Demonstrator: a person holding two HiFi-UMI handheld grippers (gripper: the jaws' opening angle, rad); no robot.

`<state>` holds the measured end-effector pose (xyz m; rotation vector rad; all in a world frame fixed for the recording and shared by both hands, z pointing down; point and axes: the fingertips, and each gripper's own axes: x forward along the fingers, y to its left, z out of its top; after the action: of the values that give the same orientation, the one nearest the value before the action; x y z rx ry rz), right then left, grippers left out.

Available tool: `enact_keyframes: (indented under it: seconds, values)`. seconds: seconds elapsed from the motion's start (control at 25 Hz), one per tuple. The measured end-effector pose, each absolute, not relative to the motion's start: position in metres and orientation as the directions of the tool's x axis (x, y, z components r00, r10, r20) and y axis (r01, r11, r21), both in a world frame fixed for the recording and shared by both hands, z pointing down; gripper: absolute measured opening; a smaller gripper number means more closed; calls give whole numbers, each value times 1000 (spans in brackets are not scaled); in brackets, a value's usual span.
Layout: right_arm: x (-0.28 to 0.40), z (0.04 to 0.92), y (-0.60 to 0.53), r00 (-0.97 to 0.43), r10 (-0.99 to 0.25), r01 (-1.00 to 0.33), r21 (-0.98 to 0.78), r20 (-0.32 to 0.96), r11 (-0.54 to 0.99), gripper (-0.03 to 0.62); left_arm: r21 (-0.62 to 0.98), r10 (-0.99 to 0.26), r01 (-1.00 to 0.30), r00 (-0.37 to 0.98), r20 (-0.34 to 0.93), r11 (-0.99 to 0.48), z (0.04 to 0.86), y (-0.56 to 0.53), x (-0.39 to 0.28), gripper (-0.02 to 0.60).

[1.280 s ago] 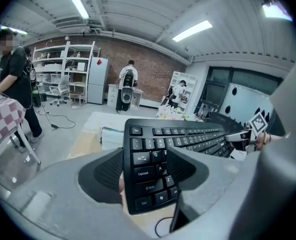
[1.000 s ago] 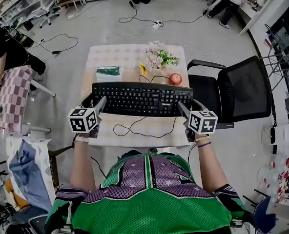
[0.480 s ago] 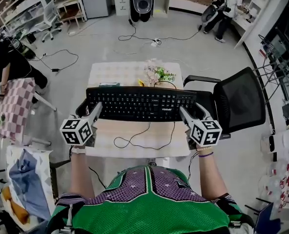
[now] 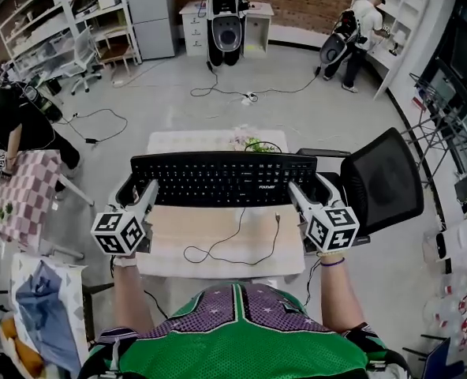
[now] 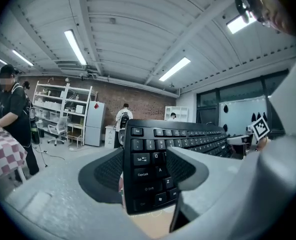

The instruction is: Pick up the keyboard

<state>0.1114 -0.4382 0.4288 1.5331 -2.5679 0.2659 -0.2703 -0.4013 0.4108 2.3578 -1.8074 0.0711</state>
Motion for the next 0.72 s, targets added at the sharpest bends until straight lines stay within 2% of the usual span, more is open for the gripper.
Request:
enact_keyframes:
  seconds: [0.36,0.72]
  values:
    - [117,385,-432,-472,-874,-882,-41,117,470,270,86,-959,-958,278,49,-273,368,-393,-264,272]
    - [115,368,-422,-469,-879,-883,-31,84,468,270,75,-961,-958,277,8,-276,350,-384,-267,272]
